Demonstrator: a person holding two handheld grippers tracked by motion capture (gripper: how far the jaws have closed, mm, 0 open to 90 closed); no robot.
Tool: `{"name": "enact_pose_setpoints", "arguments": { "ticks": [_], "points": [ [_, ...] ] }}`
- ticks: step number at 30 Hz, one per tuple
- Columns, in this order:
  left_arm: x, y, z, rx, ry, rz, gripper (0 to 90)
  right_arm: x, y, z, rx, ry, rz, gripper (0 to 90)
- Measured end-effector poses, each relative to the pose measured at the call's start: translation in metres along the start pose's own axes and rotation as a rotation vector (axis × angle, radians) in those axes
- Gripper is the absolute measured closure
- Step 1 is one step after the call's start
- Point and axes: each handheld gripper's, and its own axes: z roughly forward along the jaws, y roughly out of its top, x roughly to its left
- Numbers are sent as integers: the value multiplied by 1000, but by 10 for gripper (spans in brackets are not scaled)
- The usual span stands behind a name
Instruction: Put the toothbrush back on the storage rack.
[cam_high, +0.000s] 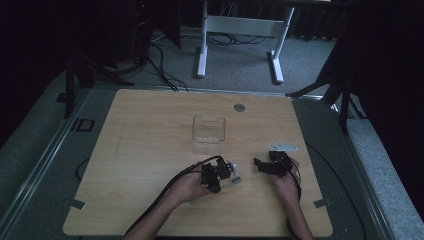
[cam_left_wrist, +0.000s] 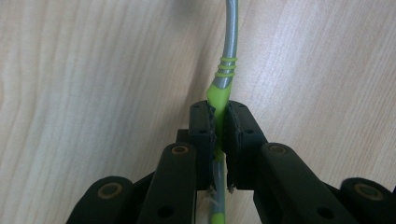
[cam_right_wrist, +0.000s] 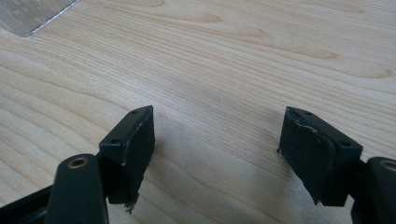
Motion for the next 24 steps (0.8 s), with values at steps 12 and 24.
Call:
{"name": "enact_pose_setpoints", "arguments": {
  "ticks": [12, 24],
  "points": [
    [9, -5, -16, -60, 12, -49, 819, 0, 0, 0, 0, 0, 0, 266],
    [14, -8, -23, -94, 34, -79, 818, 0, 0, 0, 0, 0, 0, 266]
  ]
}}
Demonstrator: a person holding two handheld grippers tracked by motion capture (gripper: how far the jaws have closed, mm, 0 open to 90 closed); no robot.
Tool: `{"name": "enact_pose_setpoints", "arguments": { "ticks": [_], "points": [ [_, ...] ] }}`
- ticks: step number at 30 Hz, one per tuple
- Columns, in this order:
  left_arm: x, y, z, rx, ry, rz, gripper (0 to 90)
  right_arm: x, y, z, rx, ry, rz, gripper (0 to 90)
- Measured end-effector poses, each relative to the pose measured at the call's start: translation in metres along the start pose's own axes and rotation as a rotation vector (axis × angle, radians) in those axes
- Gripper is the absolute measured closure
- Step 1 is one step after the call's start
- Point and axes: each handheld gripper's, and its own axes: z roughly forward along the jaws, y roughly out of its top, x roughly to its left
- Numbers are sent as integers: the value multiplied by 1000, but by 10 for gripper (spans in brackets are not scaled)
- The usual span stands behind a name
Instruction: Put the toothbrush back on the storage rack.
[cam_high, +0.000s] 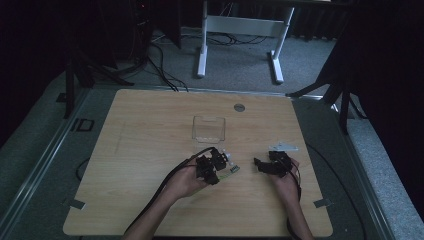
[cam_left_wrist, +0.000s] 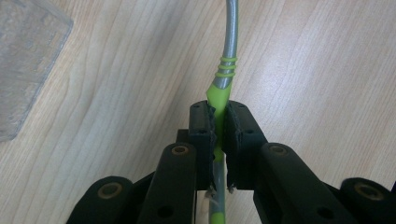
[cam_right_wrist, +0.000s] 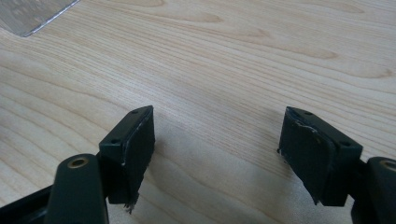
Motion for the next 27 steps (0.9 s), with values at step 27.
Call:
{"name": "enact_pose_setpoints", "arguments": {
  "ticks": [27],
  "points": [
    [12, -8, -18, -76, 14, -59, 818, 0, 0, 0, 0, 0, 1, 266]
  ]
}}
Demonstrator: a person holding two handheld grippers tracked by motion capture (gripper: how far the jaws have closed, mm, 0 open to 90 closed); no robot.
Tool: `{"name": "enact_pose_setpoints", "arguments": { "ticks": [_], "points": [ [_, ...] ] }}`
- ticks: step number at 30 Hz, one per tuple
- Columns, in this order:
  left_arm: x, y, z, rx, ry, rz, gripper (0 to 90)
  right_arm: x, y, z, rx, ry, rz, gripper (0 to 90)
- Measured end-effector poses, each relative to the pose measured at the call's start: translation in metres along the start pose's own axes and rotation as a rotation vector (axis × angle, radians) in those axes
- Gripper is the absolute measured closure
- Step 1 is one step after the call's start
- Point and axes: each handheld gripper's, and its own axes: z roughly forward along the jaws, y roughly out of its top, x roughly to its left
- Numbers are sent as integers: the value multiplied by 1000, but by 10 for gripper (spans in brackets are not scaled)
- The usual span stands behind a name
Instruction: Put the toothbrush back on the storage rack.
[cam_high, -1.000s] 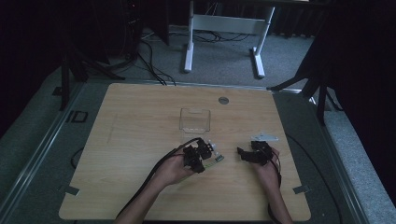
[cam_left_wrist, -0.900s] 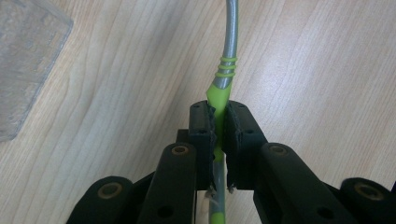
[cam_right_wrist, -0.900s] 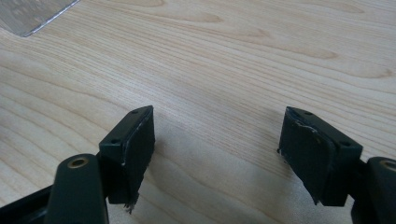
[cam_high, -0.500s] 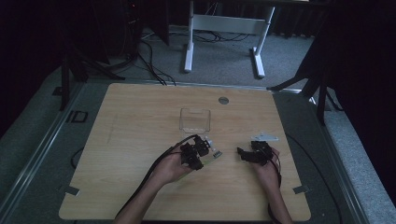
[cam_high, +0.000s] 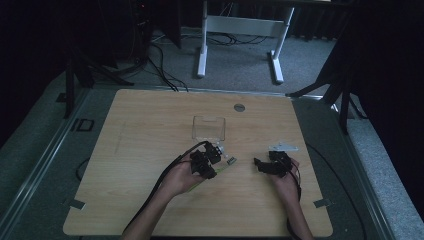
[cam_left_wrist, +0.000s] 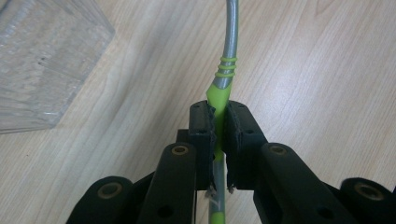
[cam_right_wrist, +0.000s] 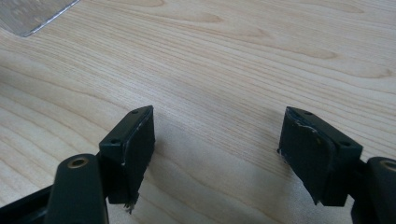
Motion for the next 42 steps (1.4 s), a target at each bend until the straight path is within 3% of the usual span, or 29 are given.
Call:
{"name": "enact_pose_setpoints", "arguments": {
  "ticks": [21, 42],
  "points": [
    [7, -5, -20, -116, 19, -63, 818, 0, 0, 0, 0, 0, 0, 265],
    [10, -8, -27, -174, 50, -85, 818, 0, 0, 0, 1, 0, 1, 266]
  ]
}}
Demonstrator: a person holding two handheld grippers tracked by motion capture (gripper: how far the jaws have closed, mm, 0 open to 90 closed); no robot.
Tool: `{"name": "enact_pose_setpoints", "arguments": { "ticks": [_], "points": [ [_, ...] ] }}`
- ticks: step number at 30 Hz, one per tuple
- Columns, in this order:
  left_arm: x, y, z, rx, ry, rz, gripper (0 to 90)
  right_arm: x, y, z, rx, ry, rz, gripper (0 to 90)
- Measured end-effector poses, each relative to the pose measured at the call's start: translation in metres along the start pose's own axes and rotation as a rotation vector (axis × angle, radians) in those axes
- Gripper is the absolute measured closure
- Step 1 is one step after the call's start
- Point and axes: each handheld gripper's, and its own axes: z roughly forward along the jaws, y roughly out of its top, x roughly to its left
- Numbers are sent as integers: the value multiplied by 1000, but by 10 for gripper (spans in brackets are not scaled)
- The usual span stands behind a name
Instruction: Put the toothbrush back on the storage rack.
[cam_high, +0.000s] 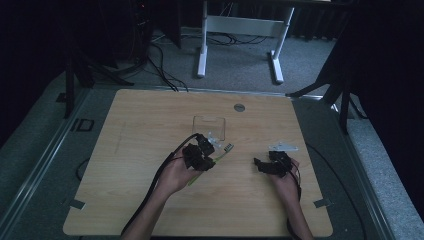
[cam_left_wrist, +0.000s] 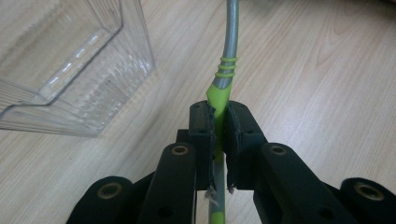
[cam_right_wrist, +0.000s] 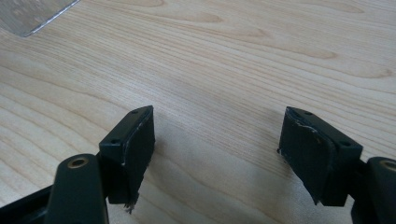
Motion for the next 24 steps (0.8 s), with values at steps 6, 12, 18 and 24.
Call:
{"name": "enact_pose_setpoints", "arguments": {
  "ticks": [6, 12, 18, 24],
  "points": [
    [2, 0, -3, -21, 2, -13, 818, 0, 0, 0, -1, 0, -1, 266],
    [5, 0, -7, -46, 13, -30, 818, 0, 0, 0, -1, 0, -1, 265],
    [7, -1, -12, -91, 33, -49, 818, 0, 0, 0, -1, 0, -1, 266],
    [11, -1, -15, -114, 49, -62, 818, 0, 0, 0, 0, 0, -1, 265]
  ]
}}
